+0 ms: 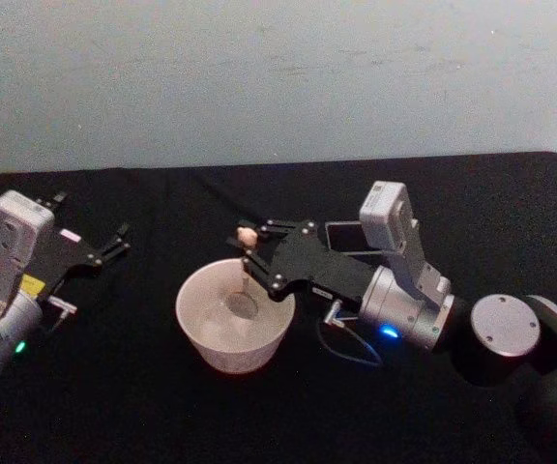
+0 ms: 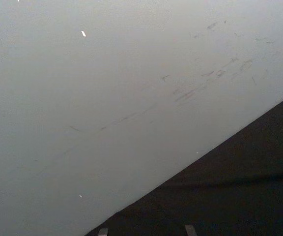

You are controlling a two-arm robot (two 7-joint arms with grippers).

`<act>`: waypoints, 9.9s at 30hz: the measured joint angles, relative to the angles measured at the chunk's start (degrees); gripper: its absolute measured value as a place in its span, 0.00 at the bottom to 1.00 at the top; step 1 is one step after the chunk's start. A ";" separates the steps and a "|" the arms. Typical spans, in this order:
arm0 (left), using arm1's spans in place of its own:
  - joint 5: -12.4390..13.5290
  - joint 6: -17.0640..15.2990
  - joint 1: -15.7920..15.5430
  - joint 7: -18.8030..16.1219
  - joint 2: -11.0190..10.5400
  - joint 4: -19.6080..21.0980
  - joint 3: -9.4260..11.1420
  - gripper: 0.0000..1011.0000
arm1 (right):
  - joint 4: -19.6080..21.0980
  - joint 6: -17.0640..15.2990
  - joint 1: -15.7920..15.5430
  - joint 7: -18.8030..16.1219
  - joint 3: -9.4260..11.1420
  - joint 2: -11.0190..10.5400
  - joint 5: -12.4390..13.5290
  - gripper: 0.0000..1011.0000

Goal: Pick up the stirring spoon with one hand, stir inside the cup, then place it back in its original position.

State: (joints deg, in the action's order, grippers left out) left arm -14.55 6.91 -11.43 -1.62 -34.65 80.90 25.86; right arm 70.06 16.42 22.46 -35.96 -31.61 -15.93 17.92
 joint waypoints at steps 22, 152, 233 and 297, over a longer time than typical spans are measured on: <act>0.00 0.00 0.00 0.00 0.00 0.00 0.00 0.99 | 8.65 -1.84 -6.05 -2.29 0.55 -4.79 3.06 0.21; 0.00 0.00 0.00 0.00 0.00 0.00 0.00 0.99 | 9.10 -3.89 -6.93 0.90 0.18 -1.38 3.44 0.21; 0.00 0.00 0.00 0.00 0.00 0.00 0.00 0.99 | 3.33 -3.99 -4.03 5.96 3.21 2.23 1.87 0.21; 0.00 0.00 0.00 0.00 0.00 0.00 0.00 0.99 | 29.37 -11.52 -11.25 12.04 14.03 -9.77 5.37 0.21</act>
State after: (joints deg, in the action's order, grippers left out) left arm -14.55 6.91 -11.43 -1.62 -34.65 80.90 25.86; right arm 99.42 4.90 11.21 -23.92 -17.58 -25.69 23.29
